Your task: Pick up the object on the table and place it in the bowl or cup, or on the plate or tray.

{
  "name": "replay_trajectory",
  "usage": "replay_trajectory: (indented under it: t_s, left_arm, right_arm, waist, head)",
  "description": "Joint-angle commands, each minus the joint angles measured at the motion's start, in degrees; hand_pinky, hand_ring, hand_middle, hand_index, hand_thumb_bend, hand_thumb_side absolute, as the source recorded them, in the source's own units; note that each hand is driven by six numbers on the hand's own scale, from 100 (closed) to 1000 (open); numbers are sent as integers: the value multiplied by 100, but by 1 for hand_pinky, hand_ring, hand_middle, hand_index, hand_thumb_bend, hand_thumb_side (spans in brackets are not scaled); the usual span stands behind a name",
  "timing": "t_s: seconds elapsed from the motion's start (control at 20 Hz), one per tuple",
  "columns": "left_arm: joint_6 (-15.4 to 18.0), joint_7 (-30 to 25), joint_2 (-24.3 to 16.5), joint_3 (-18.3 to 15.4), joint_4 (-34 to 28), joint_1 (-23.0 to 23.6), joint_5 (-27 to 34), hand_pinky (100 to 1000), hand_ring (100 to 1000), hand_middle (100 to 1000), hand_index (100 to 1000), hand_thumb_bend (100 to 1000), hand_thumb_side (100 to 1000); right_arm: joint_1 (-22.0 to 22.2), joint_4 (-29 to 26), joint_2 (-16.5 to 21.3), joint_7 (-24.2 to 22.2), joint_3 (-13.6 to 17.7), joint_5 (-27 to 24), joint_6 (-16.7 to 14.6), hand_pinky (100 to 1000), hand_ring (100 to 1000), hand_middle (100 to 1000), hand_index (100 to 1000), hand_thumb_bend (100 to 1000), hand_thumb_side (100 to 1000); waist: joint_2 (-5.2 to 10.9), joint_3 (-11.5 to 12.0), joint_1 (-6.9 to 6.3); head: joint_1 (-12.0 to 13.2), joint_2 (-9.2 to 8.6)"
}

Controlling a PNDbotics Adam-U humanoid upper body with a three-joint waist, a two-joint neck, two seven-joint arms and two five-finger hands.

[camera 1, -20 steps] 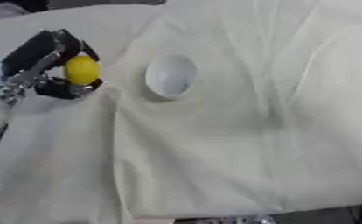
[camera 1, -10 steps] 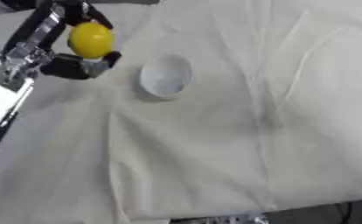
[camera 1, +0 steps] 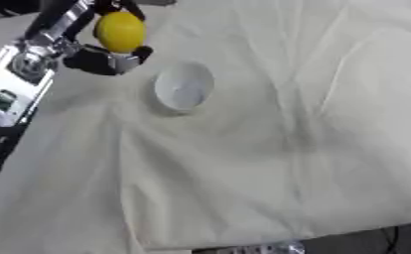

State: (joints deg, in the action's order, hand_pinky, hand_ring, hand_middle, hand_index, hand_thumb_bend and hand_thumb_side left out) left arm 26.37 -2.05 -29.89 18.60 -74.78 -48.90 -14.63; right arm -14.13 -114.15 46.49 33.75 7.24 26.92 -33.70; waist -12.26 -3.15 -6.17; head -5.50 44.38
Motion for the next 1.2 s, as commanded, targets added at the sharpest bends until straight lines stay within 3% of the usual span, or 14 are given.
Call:
replay_trajectory:
  t_s: [0.05, 0.45, 0.7, 0.75, 0.8, 0.85, 0.9, 1.0, 1.05, 1.2]
  left_arm:
    - [92, 21, 76, -63, 114, -208, -177, 100, 135, 136, 268, 120, 100]
    - [213, 35, 454, -51, 472, -363, -470, 100, 137, 139, 272, 125, 100]
    - [343, -20, 598, -16, 641, -389, -884, 100, 212, 204, 329, 143, 100]
    - [372, -21, 615, -14, 657, -389, -958, 100, 188, 181, 308, 148, 100]
    - [397, -15, 627, -15, 672, -388, -1017, 100, 265, 272, 391, 143, 100]
    - [430, -11, 635, -13, 687, -384, -1081, 100, 270, 282, 400, 145, 100]
    - [460, -7, 640, -13, 701, -380, -1134, 164, 364, 389, 482, 250, 100]
    - [535, -15, 644, -10, 729, -378, -1220, 313, 467, 489, 565, 415, 142]
    - [581, -31, 645, -6, 743, -381, -1258, 361, 500, 524, 603, 484, 248]
    - [690, -101, 650, -2, 801, -386, -1306, 406, 526, 558, 632, 611, 404]
  right_arm:
    - [-64, -44, 118, 33, 19, -29, -51, 543, 681, 790, 793, 100, 1000]
    - [-104, -44, 100, -27, -9, -69, -31, 539, 681, 795, 795, 100, 1000]
    - [-128, -44, 100, -69, -18, -109, -11, 538, 681, 797, 796, 100, 1000]
    - [-131, -44, 101, -74, -19, -116, -9, 538, 682, 797, 796, 100, 1000]
    - [-132, -44, 101, -78, -18, -122, -8, 537, 681, 798, 797, 100, 1000]
    - [-131, -44, 101, -82, -19, -129, -7, 537, 681, 798, 797, 100, 1000]
    - [-131, -44, 100, -86, -18, -134, -5, 535, 682, 798, 797, 100, 1000]
    - [-130, -44, 101, -90, -16, -144, 0, 535, 682, 799, 797, 100, 1000]
    - [-130, -44, 102, -93, -15, -147, 3, 534, 682, 799, 797, 100, 1000]
    - [-129, -44, 102, -99, -13, -153, 8, 534, 681, 799, 797, 100, 1000]
  waist:
    - [91, -27, 11]
    - [65, -88, -66]
    - [66, -104, -97]
    - [65, -107, -102]
    - [65, -108, -106]
    - [64, -109, -112]
    - [65, -109, -116]
    - [67, -105, -120]
    - [68, -101, -121]
    - [70, -92, -123]
  head:
    - [51, -26]
    - [36, -26]
    - [-24, -26]
    - [-26, -26]
    - [-28, -26]
    - [-29, -26]
    - [-30, -26]
    - [-33, -26]
    - [-32, -26]
    - [-30, -26]
